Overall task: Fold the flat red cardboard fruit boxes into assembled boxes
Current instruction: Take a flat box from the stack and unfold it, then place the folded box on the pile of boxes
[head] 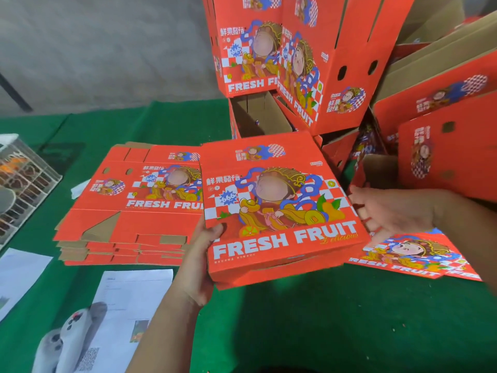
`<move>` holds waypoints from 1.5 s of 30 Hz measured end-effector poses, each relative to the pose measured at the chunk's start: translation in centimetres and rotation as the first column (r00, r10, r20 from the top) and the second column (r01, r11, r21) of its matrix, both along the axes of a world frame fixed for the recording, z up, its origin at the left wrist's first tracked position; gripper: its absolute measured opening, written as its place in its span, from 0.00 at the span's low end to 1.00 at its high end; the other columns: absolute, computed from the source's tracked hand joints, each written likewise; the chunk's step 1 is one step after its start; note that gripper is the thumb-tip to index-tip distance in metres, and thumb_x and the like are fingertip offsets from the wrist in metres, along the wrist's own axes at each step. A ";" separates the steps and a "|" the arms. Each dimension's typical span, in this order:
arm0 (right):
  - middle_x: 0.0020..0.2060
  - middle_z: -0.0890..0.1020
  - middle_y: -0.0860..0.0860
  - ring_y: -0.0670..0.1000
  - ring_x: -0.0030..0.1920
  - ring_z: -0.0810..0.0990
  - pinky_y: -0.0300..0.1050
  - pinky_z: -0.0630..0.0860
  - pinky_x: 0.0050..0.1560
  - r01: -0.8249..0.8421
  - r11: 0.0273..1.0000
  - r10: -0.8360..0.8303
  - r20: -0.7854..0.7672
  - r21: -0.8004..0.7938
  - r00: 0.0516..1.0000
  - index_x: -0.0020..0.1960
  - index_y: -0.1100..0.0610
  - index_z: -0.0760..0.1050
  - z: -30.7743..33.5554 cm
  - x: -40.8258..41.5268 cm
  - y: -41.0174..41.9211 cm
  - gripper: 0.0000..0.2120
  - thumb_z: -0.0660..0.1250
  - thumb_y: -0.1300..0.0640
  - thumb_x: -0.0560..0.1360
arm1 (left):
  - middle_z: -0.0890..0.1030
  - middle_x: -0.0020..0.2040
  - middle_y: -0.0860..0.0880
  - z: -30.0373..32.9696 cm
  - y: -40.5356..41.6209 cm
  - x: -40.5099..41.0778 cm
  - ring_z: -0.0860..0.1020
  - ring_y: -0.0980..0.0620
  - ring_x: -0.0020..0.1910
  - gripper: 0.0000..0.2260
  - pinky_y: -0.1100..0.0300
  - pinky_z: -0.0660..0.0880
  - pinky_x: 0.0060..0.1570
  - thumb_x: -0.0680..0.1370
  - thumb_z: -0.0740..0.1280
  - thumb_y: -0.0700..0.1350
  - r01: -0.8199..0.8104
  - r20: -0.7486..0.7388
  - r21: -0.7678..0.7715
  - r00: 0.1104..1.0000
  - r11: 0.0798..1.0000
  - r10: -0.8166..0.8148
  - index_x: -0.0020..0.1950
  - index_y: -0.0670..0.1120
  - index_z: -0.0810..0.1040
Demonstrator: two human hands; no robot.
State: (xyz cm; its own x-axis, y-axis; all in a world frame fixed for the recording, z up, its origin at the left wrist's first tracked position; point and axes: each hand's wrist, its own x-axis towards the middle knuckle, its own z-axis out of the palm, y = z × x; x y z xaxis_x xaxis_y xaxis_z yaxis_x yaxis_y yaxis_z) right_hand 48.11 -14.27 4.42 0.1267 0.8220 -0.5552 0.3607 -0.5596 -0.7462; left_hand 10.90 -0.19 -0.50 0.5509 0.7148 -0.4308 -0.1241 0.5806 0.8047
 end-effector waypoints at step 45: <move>0.52 0.78 0.55 0.50 0.47 0.77 0.51 0.78 0.55 0.379 0.551 -0.659 0.109 0.743 0.744 0.76 0.56 0.70 3.4 -3.2 18.5 0.24 0.65 0.62 0.80 | 0.35 0.84 0.42 4.5 10.0 14.9 0.55 0.31 0.81 0.39 0.34 0.51 0.79 0.76 0.70 0.53 0.678 -0.616 0.733 0.633 0.046 0.469 0.84 0.53 0.58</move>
